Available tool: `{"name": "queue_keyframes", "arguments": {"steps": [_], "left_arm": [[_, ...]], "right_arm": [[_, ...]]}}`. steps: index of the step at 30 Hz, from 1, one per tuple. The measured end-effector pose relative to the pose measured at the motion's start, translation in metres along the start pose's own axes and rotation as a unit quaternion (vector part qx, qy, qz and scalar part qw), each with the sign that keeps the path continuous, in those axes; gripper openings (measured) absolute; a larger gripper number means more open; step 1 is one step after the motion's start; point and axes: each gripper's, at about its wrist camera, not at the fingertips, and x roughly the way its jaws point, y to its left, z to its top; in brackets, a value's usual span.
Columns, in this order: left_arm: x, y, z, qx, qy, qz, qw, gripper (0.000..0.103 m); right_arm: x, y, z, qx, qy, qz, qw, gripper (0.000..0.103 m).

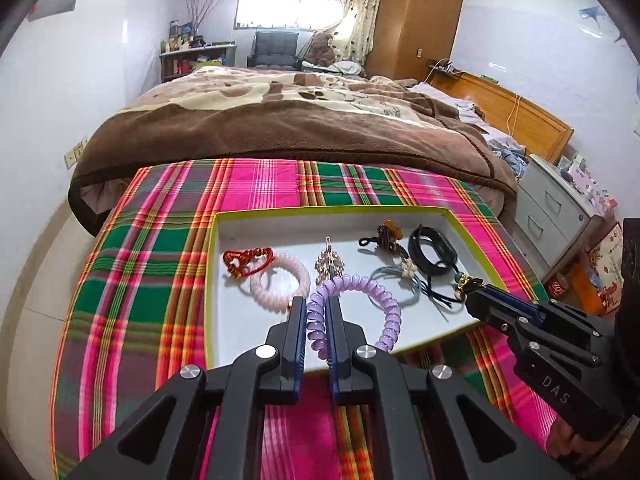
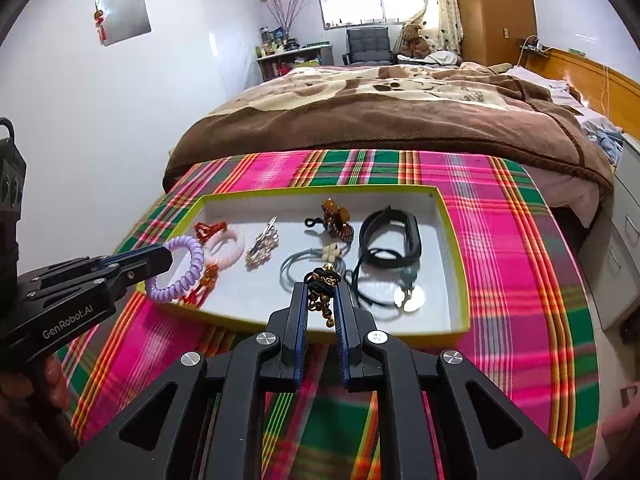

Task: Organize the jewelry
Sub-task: 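Carry both items into the yellow box and open both tools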

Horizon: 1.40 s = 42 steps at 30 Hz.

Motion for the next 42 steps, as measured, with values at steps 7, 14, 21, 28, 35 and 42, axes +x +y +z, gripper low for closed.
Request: {"name": "queue_keyframes", "arguments": {"steps": [7, 14, 21, 28, 35, 42], "left_arm": [[0.032, -0.006, 0.003, 0.004, 0.024, -0.004, 0.9997, 0.009], [0.051, -0.011, -0.004, 0.008, 0.047, -0.003, 0.9989, 0.009], [0.056, -0.015, -0.008, 0.010, 0.057, -0.003, 0.9983, 0.010], [0.057, -0.015, -0.009, 0.004, 0.059, -0.001, 0.9982, 0.009], [0.057, -0.015, -0.009, 0.003, 0.062, 0.005, 0.9981, 0.010], [0.053, -0.017, -0.010, 0.001, 0.056, 0.009, 0.9984, 0.014]], "right_arm": [[0.028, -0.009, 0.010, -0.005, 0.024, -0.008, 1.000, 0.013], [0.044, -0.015, 0.006, -0.009, 0.049, -0.017, 0.999, 0.013], [0.049, -0.013, 0.005, -0.017, 0.060, -0.027, 0.998, 0.014], [0.052, -0.012, 0.005, -0.023, 0.065, -0.037, 0.997, 0.014], [0.051, -0.012, 0.004, -0.023, 0.061, -0.039, 0.997, 0.017], [0.047, -0.016, 0.004, -0.013, 0.054, -0.041, 0.998, 0.026]]}}
